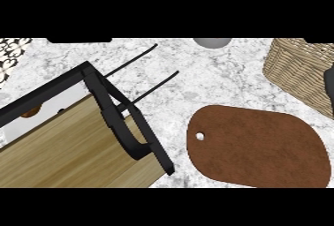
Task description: Pick the bell pepper from the cutting board and place it in the basket
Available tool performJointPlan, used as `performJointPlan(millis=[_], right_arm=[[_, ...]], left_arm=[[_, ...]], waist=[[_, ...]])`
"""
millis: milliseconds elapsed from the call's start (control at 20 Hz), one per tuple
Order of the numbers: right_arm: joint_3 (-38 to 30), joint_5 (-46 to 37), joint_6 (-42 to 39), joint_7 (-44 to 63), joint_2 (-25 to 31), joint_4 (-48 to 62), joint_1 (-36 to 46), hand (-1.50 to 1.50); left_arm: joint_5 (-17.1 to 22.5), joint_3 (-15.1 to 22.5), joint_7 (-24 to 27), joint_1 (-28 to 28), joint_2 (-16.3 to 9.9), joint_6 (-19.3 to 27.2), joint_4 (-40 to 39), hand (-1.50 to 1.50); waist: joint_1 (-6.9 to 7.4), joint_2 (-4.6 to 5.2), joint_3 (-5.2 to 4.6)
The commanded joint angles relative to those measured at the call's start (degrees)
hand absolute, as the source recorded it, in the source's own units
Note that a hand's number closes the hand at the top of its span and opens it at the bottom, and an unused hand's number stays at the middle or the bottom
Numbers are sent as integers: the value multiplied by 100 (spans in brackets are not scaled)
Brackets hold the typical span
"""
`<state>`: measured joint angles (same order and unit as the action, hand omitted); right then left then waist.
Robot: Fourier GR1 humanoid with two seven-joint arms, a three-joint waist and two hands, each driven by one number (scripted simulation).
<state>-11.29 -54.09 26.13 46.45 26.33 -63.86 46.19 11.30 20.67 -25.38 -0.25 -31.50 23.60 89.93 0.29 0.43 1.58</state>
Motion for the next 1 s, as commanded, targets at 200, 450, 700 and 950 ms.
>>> performJointPlan(millis=[200,450,700,950], right_arm=[[-270,413,185,-731,204,367,-221,-150],[-593,822,680,-1182,169,317,-168,-150],[-1236,1085,1532,-1009,171,-18,-225,-150],[-1796,1914,1313,-1154,448,-572,-490,-150]], left_arm=[[591,-669,815,-674,207,-317,299,0],[615,-686,855,-670,118,-391,195,0],[609,-734,766,-663,83,-294,229,0],[511,-713,848,-495,207,-159,147,0]], waist=[[2,-9,-164],[3,-17,-162],[-123,-67,-161],[-306,-116,-163]])
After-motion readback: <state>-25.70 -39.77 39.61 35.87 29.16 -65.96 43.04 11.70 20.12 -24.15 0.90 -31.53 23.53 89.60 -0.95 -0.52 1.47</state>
